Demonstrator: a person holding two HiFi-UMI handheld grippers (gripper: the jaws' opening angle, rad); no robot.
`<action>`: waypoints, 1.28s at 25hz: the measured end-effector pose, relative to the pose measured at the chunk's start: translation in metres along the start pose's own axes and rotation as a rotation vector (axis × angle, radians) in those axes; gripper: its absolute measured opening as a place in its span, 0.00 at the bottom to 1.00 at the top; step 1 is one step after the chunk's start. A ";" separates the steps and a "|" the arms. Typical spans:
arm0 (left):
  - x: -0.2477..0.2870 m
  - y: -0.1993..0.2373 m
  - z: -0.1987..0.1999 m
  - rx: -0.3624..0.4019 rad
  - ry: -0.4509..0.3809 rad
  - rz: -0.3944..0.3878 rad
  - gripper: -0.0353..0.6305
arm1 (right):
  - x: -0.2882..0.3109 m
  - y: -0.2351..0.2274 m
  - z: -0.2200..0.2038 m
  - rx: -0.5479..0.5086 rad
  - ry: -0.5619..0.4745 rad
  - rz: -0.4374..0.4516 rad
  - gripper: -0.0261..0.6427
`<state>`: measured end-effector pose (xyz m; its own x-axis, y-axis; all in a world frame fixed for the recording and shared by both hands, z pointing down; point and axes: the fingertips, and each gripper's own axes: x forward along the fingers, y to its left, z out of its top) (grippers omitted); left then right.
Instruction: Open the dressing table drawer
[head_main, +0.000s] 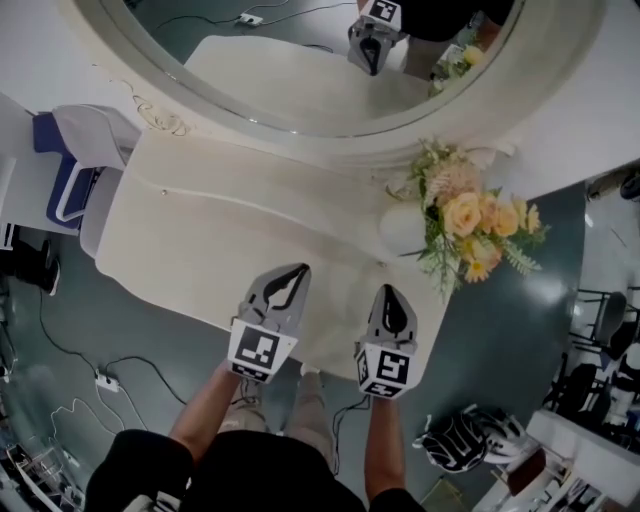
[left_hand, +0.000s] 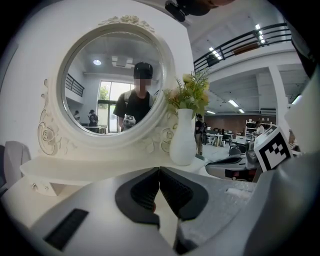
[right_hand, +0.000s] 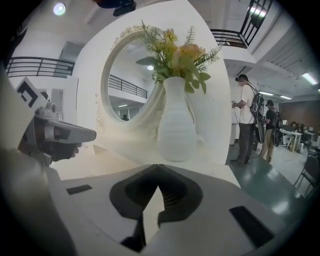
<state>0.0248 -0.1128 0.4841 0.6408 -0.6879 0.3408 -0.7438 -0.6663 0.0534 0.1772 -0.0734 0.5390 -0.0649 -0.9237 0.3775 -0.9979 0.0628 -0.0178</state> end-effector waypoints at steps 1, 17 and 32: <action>0.003 0.001 -0.003 0.000 0.002 0.003 0.06 | 0.004 -0.001 -0.004 0.000 0.006 0.001 0.04; 0.010 0.009 -0.023 -0.035 0.016 0.025 0.06 | 0.052 -0.013 -0.048 0.072 0.136 -0.038 0.25; 0.010 0.011 -0.036 -0.057 0.033 0.025 0.06 | 0.075 -0.020 -0.063 0.096 0.182 -0.097 0.22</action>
<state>0.0157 -0.1168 0.5220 0.6160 -0.6935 0.3737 -0.7696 -0.6311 0.0975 0.1925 -0.1197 0.6261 0.0256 -0.8399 0.5422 -0.9961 -0.0675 -0.0575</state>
